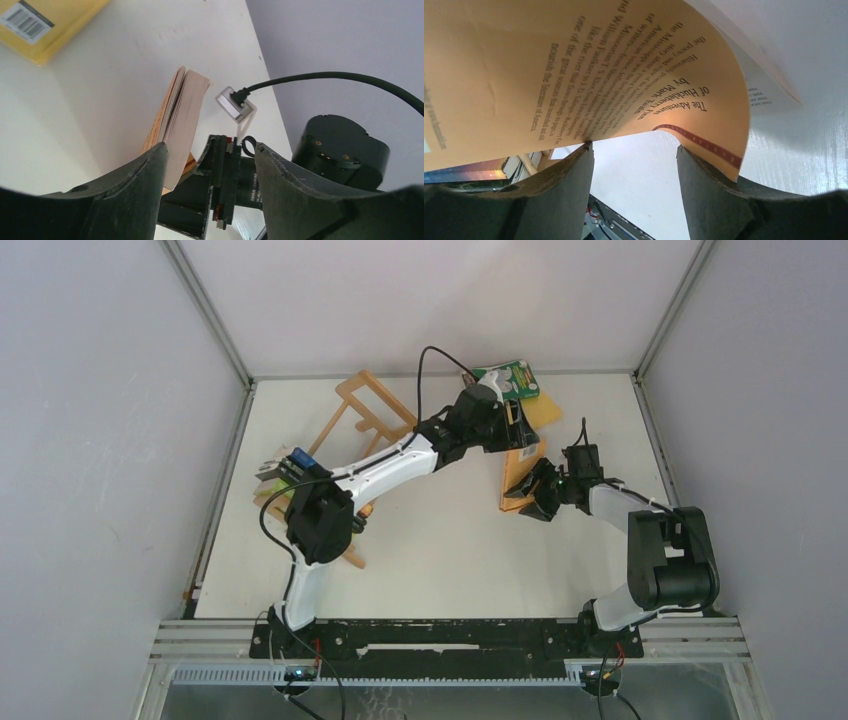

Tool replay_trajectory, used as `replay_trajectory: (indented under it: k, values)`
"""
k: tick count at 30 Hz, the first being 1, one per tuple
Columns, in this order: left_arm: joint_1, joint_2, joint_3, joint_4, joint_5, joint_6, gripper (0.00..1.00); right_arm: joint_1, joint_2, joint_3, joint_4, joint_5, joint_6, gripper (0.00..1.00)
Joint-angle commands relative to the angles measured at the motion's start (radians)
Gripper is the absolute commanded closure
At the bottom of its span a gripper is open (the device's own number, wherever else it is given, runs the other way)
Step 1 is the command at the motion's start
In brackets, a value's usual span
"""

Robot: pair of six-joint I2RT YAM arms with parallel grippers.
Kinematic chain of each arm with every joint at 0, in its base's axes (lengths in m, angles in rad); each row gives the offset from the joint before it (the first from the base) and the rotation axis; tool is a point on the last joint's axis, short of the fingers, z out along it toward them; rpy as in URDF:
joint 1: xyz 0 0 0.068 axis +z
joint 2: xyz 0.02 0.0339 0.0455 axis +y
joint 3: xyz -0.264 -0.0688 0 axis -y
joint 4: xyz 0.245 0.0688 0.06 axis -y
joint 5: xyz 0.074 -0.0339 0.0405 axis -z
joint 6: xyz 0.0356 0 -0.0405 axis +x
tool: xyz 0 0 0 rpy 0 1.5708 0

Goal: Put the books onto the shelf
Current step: Adjust the book at the center of the board.

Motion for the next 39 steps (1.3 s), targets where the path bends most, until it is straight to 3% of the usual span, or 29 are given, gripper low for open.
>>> replay_trajectory:
  k: [1,15,27,39]
  values:
    - [-0.052,-0.014,-0.012,-0.018,0.141,-0.035,0.32,0.003,-0.004,0.022,0.103,0.017,-0.028,0.31]
    - [-0.074,-0.063,-0.129,-0.002,0.214,-0.027,0.33,0.005,-0.027,0.022,0.010,0.113,-0.073,0.31]
    - [-0.085,-0.124,-0.257,0.033,0.243,-0.029,0.34,0.040,-0.158,0.016,-0.130,0.277,-0.115,0.31]
    - [-0.097,-0.148,-0.300,0.044,0.254,-0.029,0.34,0.037,-0.218,-0.034,-0.150,0.370,-0.080,0.31]
